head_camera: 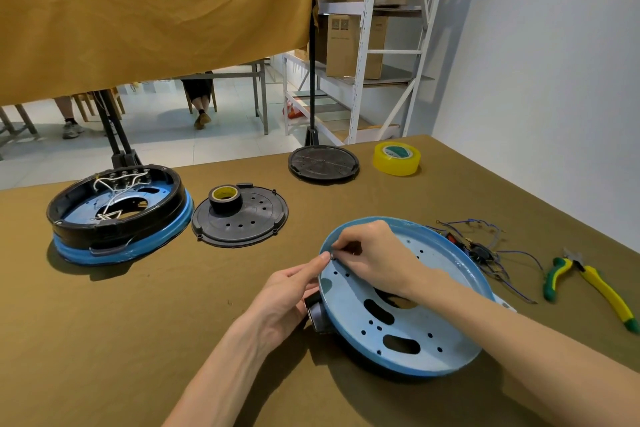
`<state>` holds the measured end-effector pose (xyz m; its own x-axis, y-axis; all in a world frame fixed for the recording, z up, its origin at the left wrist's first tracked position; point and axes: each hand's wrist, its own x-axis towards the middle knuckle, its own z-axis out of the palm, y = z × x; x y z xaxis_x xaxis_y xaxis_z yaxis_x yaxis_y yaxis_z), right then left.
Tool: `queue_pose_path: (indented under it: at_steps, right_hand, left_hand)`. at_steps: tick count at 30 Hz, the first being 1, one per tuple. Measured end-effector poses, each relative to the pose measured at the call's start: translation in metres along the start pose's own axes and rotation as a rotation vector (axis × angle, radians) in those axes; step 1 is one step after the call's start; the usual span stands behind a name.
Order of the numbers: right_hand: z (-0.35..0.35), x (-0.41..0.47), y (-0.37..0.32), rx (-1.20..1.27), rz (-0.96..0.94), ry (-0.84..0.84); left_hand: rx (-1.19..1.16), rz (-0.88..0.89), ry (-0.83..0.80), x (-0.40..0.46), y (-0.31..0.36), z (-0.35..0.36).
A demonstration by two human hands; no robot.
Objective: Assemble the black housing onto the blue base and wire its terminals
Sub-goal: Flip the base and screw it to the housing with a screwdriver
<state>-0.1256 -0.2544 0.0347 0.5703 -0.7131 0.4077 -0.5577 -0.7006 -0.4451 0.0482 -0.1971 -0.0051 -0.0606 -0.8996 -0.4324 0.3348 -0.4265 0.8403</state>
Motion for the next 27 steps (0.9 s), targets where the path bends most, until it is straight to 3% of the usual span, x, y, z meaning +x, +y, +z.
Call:
queue_pose_path:
  at_steps: [5, 9, 12, 17, 27]
  right_hand:
    - [0.004, 0.002, -0.006, -0.065, -0.088, -0.087]
    - [0.001, -0.003, 0.0, -0.01, 0.01, -0.028]
    - [0.007, -0.007, -0.005, -0.026, -0.038, -0.074]
    - [0.004, -0.001, 0.002, 0.096, 0.153, 0.045]
    - [0.002, 0.0, 0.01, 0.092, 0.192, -0.023]
  left_hand:
    - [0.008, 0.004, -0.003, 0.003, -0.001, -0.003]
    - [0.022, 0.0, -0.014, 0.005, -0.002, -0.003]
    - [0.001, 0.009, -0.006, 0.004, -0.003, -0.004]
    - [-0.09, -0.017, -0.033, 0.003, -0.002, -0.007]
    - [-0.065, 0.008, -0.003, 0.006, -0.005, -0.001]
